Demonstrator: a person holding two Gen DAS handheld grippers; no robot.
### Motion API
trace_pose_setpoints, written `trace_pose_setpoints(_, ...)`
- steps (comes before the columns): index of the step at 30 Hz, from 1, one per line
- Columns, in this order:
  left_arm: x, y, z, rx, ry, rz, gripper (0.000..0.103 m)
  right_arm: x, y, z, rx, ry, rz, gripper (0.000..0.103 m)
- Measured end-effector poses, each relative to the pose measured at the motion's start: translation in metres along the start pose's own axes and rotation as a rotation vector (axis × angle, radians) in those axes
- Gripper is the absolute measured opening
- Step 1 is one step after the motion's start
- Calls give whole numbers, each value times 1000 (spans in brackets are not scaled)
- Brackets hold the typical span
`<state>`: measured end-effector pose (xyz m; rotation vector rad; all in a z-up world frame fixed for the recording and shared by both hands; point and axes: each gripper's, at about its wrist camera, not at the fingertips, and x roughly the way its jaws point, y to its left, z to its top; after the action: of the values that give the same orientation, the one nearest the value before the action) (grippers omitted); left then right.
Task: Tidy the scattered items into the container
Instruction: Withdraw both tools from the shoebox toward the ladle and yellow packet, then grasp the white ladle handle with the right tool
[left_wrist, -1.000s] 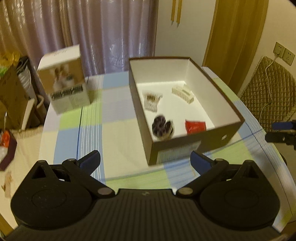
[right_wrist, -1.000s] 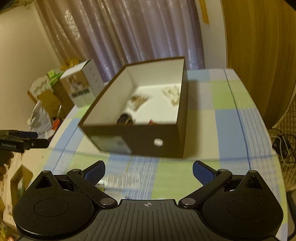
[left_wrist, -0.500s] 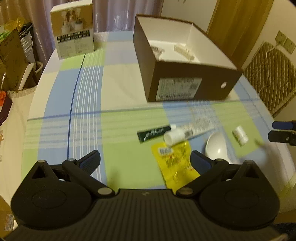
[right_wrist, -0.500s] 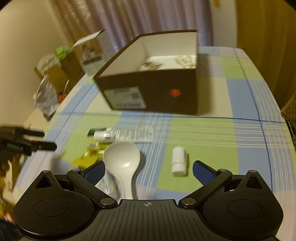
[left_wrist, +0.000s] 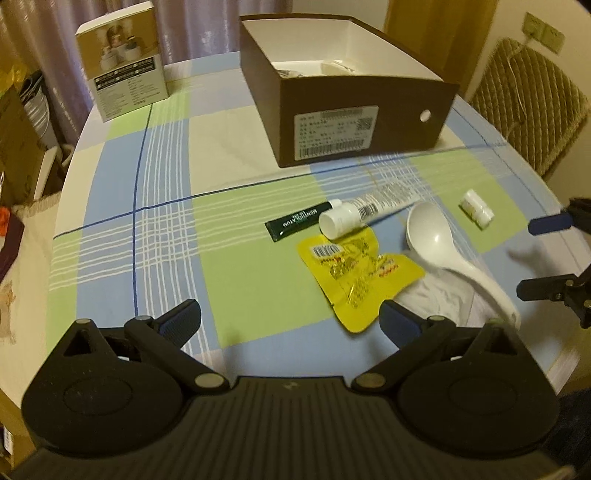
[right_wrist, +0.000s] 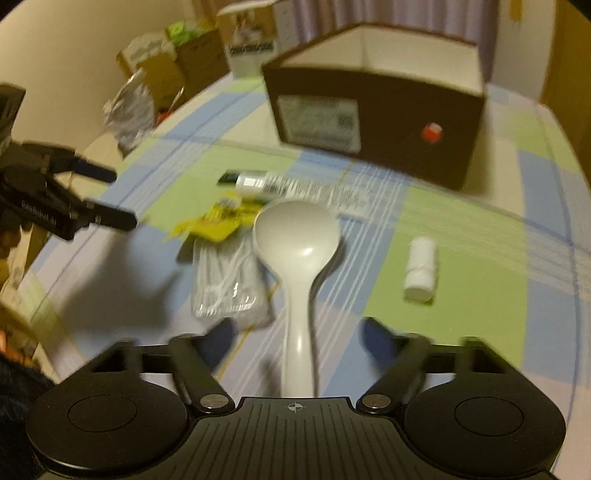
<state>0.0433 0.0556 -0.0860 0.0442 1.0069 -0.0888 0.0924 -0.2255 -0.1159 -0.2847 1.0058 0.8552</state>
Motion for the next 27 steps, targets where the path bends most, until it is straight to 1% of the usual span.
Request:
trace_pose_setpoints(2, 1, -2, -2, 12, 5, 1, 100, 5, 0, -2, -7, 9, -9, 77)
trace_pose_setpoints(5, 3, -2, -4, 4, 13, -7, 100, 11, 1, -2, -18, 20, -6, 77)
trace_pose_setpoints(8, 3, -3, -4, 8, 11, -13, 100, 18, 1, -1, -48, 41, -24, 76)
trace_pose_setpoints(9, 4, -4, -5, 12, 12, -14, 100, 20, 1, 0, -60, 49, -24, 72)
trace_pose_setpoints(10, 5, -4, -5, 14, 13, -13, 100, 23, 1, 0, -69, 57, -22, 57)
trace_pose_setpoints(11, 5, -5, -6, 15, 16, -12, 100, 26, 1, 0, -67, 71, -16, 48)
trace_pose_setpoints(13, 8, -5, -8, 10, 25, -12, 100, 31, -2, 1, -54, 88, -16, 48)
trace_pose_setpoints(22, 12, -5, -15, 10, 43, -6, 100, 39, 0, 5, -79, 86, -18, 48)
trace_pose_setpoints(23, 12, -5, -16, 11, 45, -5, 100, 39, 0, 5, -81, 84, -21, 45)
trace_pose_setpoints(25, 13, -6, -16, 12, 47, -8, 100, 40, -1, 6, -86, 82, -22, 35)
trace_pose_setpoints(27, 13, -7, -17, 18, 46, -16, 100, 40, -2, 7, -84, 83, -20, 34)
